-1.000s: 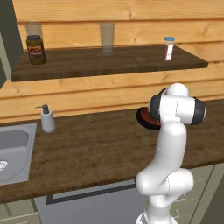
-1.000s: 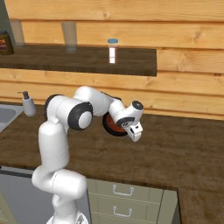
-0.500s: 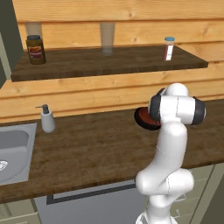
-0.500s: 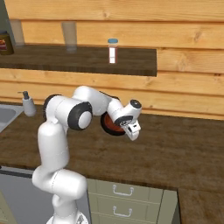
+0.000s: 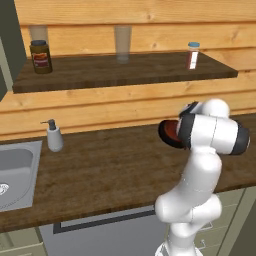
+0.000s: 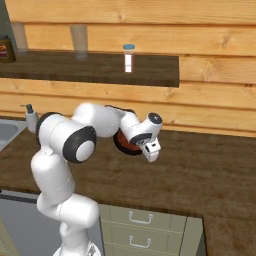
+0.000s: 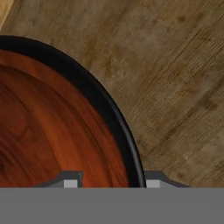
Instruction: Pick up the bowls on the counter and stack them on top of one another in the open cabinet. Place the smaller bowl on top of the larger bowl.
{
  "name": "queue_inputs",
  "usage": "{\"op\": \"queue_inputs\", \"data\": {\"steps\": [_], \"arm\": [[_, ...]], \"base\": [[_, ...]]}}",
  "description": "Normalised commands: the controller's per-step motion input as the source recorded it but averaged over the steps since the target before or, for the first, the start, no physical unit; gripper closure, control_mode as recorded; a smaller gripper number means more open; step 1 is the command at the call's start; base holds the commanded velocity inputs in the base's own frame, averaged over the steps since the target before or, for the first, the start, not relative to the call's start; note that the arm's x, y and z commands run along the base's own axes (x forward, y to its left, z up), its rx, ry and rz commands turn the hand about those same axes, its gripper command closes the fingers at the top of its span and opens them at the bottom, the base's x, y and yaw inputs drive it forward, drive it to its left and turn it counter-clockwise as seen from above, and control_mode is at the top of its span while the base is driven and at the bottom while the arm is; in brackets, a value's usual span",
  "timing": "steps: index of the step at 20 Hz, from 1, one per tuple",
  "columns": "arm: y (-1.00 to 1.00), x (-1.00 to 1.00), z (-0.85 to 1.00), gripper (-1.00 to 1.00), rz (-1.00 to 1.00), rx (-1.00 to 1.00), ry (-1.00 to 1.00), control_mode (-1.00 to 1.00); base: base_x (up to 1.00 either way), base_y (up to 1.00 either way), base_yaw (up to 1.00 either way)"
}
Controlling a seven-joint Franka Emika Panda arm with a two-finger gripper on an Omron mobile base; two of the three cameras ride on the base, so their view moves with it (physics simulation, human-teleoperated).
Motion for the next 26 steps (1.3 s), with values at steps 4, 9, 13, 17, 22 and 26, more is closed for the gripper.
{"op": "queue_inputs", "data": {"steps": [4,9,13,17,22,26], "arm": [[0.06,-0.77,0.57,1.00,0.00,0.00,0.00,-1.00],[0.22,-0.71,0.58,1.00,0.00,0.00,0.00,-1.00],[0.30,-0.63,0.51,1.00,0.00,-0.01,0.00,-1.00],[0.34,-0.48,0.59,1.00,-0.06,-0.03,0.00,-1.00],[0.23,-0.53,0.59,1.00,-0.11,-0.04,0.00,-1.00],[0.00,-0.62,0.73,1.00,-0.08,0.00,0.00,-1.00]], "base": [[0.00,0.00,0.00],[0.00,0.00,0.00],[0.00,0.00,0.00],[0.00,0.00,0.00],[0.00,0.00,0.00],[0.00,0.00,0.00]]}}
